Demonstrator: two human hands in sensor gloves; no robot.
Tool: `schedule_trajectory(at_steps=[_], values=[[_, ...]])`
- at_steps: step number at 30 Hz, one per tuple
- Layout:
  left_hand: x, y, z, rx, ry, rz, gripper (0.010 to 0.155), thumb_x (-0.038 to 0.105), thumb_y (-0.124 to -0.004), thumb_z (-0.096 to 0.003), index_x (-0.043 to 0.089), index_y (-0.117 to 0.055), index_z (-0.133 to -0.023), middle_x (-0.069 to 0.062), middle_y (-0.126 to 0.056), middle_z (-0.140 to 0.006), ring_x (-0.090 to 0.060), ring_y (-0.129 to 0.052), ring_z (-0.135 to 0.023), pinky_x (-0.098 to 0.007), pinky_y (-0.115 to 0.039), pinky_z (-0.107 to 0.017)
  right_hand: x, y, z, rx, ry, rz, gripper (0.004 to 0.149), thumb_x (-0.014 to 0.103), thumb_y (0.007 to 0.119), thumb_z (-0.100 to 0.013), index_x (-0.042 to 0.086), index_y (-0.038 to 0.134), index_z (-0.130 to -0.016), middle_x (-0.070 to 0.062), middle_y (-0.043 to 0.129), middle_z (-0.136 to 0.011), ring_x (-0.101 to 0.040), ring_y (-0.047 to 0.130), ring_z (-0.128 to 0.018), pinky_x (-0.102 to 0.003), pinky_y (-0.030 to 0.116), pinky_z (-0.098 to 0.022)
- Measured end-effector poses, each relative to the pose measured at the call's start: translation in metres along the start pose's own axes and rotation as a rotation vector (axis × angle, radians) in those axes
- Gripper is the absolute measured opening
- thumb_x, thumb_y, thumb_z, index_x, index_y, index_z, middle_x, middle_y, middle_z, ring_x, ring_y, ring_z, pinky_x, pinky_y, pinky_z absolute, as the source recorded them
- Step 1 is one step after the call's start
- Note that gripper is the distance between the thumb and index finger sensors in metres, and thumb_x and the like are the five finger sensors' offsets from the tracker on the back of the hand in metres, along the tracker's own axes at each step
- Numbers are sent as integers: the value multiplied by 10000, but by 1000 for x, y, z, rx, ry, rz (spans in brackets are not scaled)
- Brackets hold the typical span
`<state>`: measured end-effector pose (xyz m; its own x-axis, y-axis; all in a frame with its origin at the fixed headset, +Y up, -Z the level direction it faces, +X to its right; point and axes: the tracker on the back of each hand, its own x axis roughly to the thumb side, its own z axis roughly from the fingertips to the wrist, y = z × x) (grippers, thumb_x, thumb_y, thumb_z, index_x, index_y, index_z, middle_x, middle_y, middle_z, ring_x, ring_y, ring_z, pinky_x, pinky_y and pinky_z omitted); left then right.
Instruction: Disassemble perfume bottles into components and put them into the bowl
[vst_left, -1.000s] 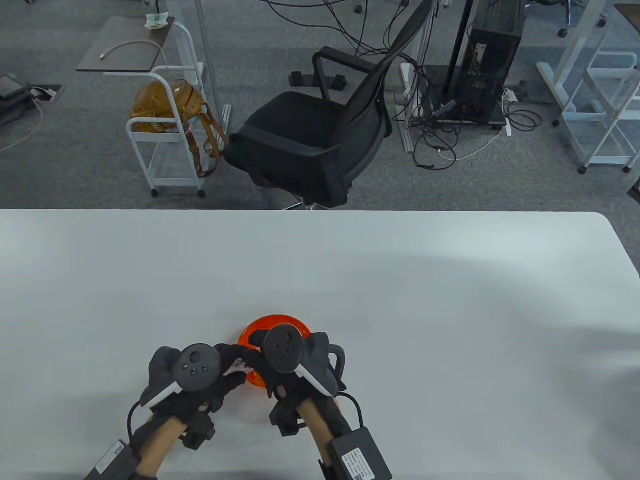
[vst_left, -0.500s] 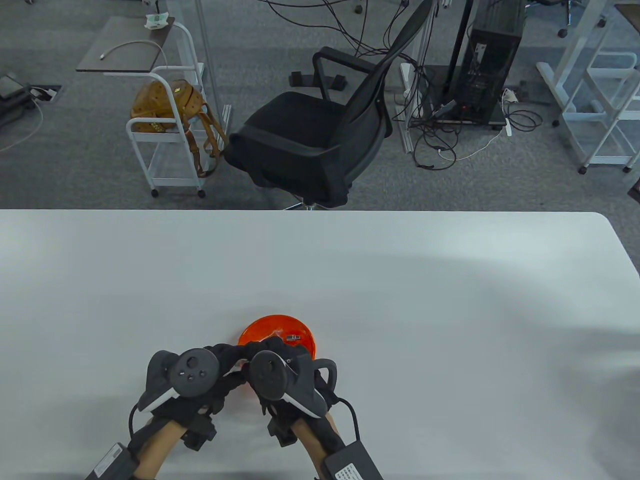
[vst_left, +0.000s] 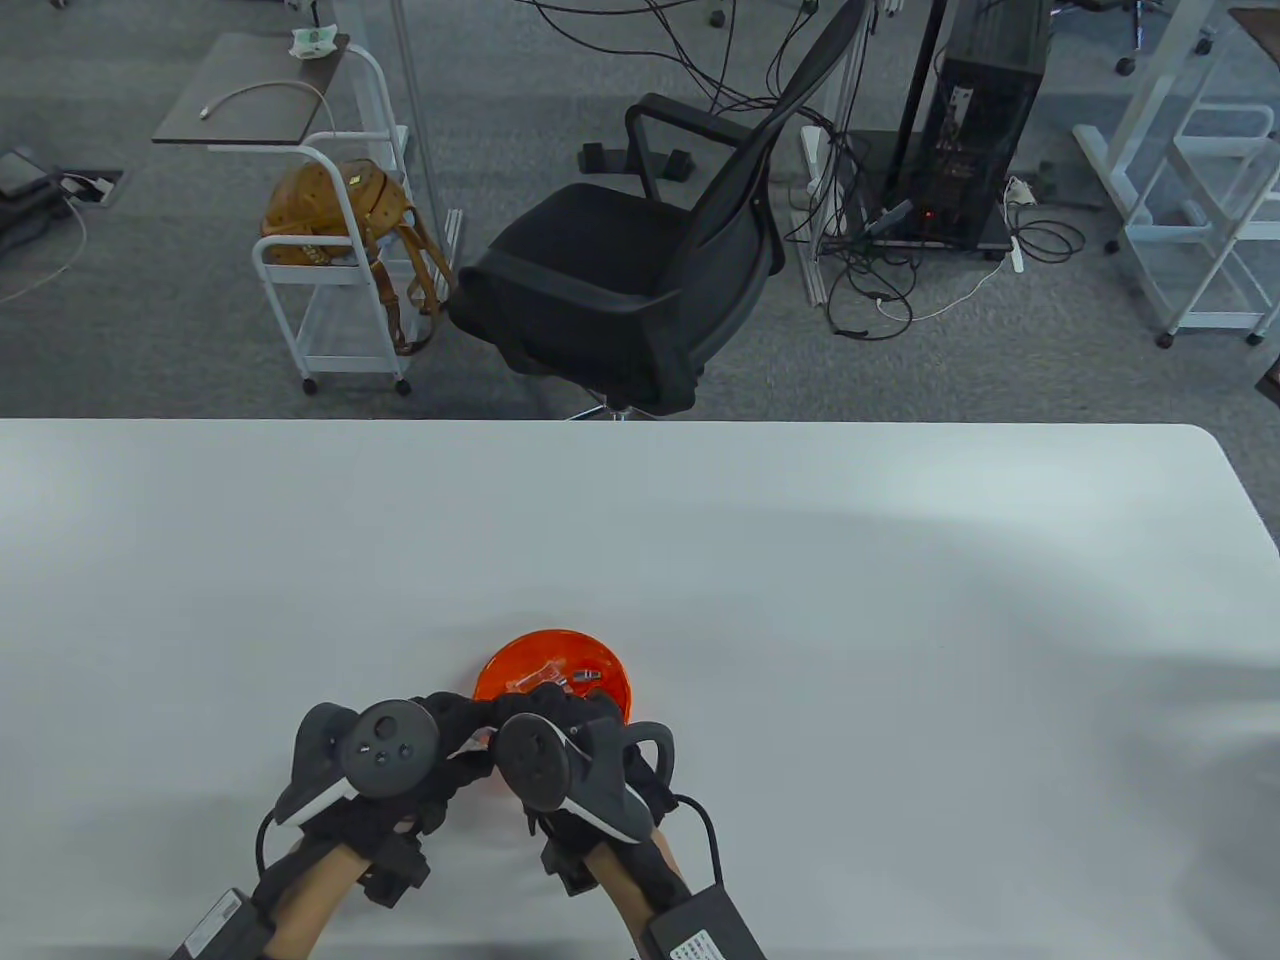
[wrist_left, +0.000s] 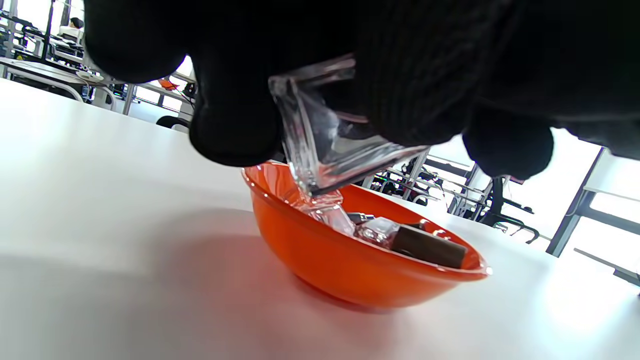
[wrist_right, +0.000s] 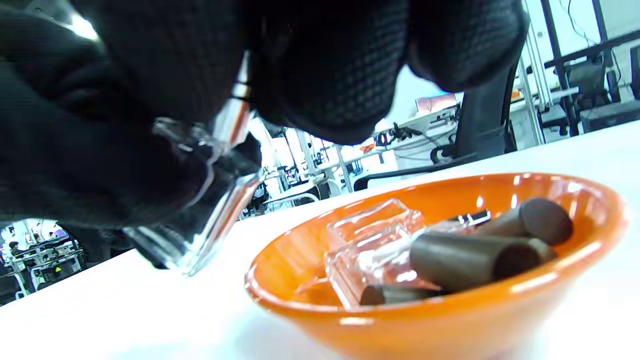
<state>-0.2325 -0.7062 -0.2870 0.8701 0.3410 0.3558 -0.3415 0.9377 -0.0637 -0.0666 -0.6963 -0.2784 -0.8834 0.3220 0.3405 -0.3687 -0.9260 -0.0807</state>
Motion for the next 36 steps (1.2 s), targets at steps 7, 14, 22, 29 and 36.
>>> schedule_trajectory(at_steps=[7,14,22,29,36], values=[[1,0,2,-7,-9,-4,539,401,-914,-396,226,-911,-905,-91,-1006,-863,-282,-1086,-629,-558,-794,-542,-2,0,1,-37,-6,7,438,426,841,-350,311,827,-773,50,972,-693,-56,1041,-390,-478,850,-509],[0,1,2,1,-8,6,537,402,-918,-393,230,-913,-902,-90,-1003,-867,-281,-1088,-632,-555,-798,-544,-6,0,0,-40,23,-66,444,470,806,-350,309,856,-760,41,1000,-660,-60,1059,-365,-477,860,-499],[-2,2,2,25,-5,25,539,395,-925,-389,210,-921,-896,-100,-1008,-857,-285,-1089,-622,-555,-797,-543,-5,-1,1,-61,-5,-11,453,463,817,-350,322,831,-781,51,978,-690,-57,1053,-396,-476,852,-514],[0,2,2,30,-11,21,538,392,-924,-390,204,-922,-894,-103,-1009,-852,-286,-1089,-620,-553,-797,-543,-3,-1,2,-37,-21,-11,476,392,853,-358,313,780,-822,38,903,-795,-53,1021,-450,-482,832,-533],[0,3,2,32,-15,10,538,394,-927,-387,208,-924,-892,-99,-1010,-854,-285,-1090,-622,-552,-798,-545,-4,-1,2,-34,-33,-11,481,396,855,-352,316,784,-821,42,908,-781,-44,1018,-444,-479,832,-535]])
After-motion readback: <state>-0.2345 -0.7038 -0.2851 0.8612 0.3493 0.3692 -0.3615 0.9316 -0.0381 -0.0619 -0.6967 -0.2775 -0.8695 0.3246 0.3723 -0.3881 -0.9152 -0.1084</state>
